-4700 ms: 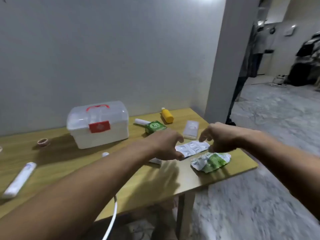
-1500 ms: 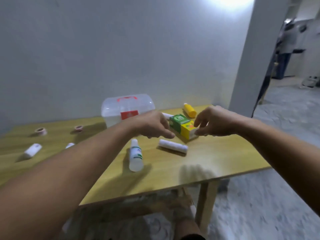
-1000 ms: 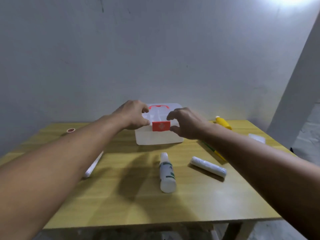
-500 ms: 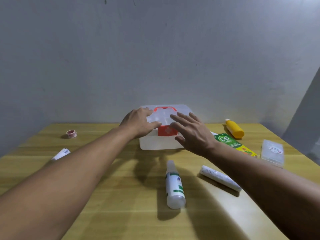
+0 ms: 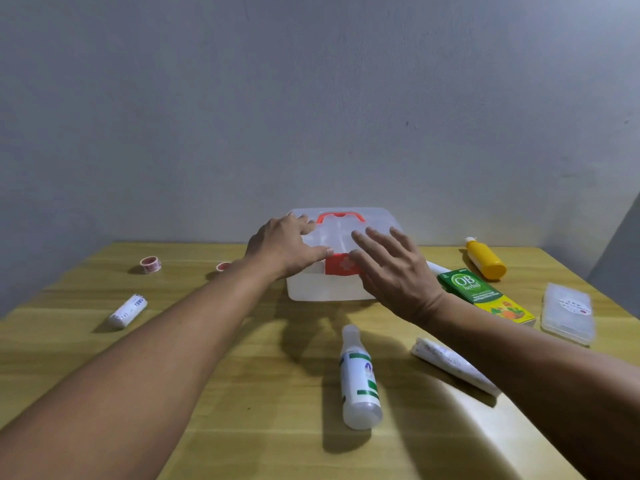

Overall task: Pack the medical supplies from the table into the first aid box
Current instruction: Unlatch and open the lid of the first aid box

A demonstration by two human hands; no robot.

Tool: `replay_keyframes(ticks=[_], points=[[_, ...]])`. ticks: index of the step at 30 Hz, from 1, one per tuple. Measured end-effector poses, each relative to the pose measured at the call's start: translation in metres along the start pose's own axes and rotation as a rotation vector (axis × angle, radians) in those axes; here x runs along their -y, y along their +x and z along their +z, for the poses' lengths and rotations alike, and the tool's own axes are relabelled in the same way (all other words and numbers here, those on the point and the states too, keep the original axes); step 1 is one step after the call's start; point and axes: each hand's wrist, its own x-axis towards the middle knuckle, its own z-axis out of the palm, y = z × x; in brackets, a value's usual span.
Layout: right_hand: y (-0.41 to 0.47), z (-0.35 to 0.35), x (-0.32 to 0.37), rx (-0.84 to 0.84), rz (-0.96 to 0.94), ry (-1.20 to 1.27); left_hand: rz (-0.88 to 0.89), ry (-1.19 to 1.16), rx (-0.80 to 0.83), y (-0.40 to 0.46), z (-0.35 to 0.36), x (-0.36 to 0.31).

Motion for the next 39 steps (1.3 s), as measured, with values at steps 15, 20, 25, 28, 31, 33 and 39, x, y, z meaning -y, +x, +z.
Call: replay_keyframes(ticks=[15, 20, 25, 28, 31, 33, 39], points=[[-0.001, 0.002, -0.008, 0.003, -0.121, -0.062, -0.041, 0.016, 0.039, 0.003, -0.003, -0.008], [-0.003, 0.001, -0.007, 0.017, -0.122, -0.044, -0.029, 0.044, 0.041, 0.002, -0.002, -0.008], [0.004, -0.012, -0.005, -0.021, -0.132, -0.018, 0.019, 0.026, 0.075, 0.003, -0.001, 0.000], [0.013, -0.023, -0.005, -0.001, -0.084, 0.036, -0.009, -0.310, 0.060, 0.001, 0.003, 0.007], [0.016, -0.030, -0.003, 0.060, -0.005, 0.125, -0.144, -0.778, -0.023, -0.004, 0.007, 0.008], [0.019, -0.035, -0.003, 0.090, 0.052, 0.200, -0.239, -0.998, -0.037, -0.004, 0.008, 0.009], [0.044, -0.061, -0.010, 0.136, 0.267, 0.301, -0.264, -1.203, -0.049, -0.010, 0.009, 0.007]])
